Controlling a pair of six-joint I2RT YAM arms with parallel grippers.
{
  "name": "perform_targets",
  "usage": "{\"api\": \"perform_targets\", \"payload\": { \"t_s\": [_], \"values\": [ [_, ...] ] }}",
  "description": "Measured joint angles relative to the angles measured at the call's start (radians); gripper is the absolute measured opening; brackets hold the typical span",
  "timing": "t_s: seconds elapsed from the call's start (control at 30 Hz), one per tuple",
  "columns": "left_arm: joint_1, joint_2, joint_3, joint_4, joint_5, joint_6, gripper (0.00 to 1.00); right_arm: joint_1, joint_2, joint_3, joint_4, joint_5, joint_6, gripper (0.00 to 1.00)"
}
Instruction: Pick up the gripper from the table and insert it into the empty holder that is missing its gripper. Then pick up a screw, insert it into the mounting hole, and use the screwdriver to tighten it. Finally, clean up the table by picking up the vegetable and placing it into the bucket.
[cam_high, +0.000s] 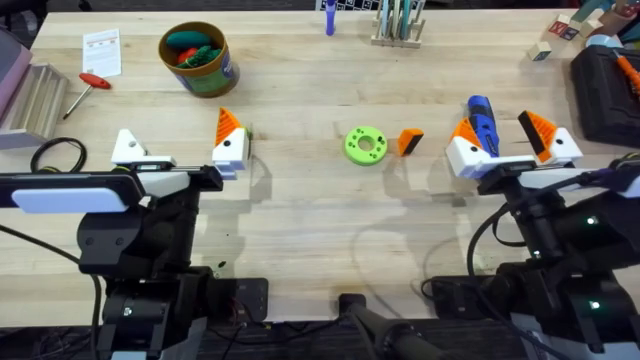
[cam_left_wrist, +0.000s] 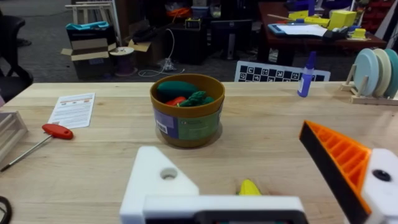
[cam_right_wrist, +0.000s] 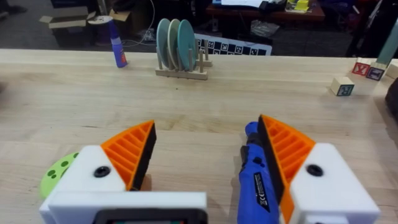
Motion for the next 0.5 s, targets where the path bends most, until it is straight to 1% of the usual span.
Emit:
{"api": "perform_targets", "payload": {
  "t_s": [0.37, 0.5],
  "values": [
    [0.0, 0.0, 0.0, 0.007, 0.0, 0.0, 0.987, 0.0, 0.0, 0.001, 0.0, 0.0, 0.0, 0.981],
    [0.0, 0.0, 0.003, 0.019, 0.009, 0.0, 0.987, 0.0, 0.0, 0.004, 0.045, 0.0, 0.0, 0.982]
  ]
}}
